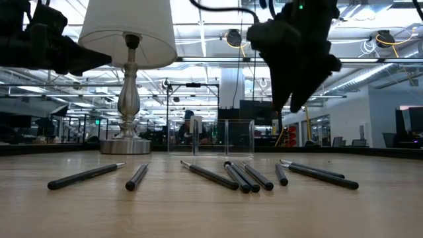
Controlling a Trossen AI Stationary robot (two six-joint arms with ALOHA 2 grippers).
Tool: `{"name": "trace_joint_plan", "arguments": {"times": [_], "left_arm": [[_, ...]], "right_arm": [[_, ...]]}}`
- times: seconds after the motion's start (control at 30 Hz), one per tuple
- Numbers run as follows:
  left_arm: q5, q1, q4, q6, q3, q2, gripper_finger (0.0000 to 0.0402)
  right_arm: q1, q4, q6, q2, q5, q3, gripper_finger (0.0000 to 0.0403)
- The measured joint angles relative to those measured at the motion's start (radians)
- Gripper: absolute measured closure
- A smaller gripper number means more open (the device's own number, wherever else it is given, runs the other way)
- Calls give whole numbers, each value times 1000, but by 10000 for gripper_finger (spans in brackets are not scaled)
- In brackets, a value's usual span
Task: Put items in baskets/containers
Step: Put the black eyeshadow brush into the transparent organizer
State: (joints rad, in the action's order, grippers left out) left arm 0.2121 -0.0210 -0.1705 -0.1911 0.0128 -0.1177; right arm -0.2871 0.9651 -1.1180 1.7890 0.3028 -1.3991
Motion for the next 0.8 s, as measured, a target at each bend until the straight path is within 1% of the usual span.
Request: {"name": "trace_joint_plan", "arguments": {"times": [0.13, 0.3, 0.5, 0.7, 0.8], "left_arm": [[0, 0, -8, -21, 0, 0, 357], [0, -1, -17, -24, 0, 0, 357], [0, -1, -16, -7, 0, 0, 357], [-1, -1, -14, 19, 0, 0, 357], [-1, -1, -14, 20, 0, 0, 357]], "right_arm": [[0, -24, -55, 11, -12, 34, 170], [-7, -97, -138, 11, -26, 92, 179], [-10, -252, -157, 12, -49, 175, 190], [-9, -338, -158, 11, -46, 216, 192], [-8, -343, -158, 11, -44, 226, 192]]}}
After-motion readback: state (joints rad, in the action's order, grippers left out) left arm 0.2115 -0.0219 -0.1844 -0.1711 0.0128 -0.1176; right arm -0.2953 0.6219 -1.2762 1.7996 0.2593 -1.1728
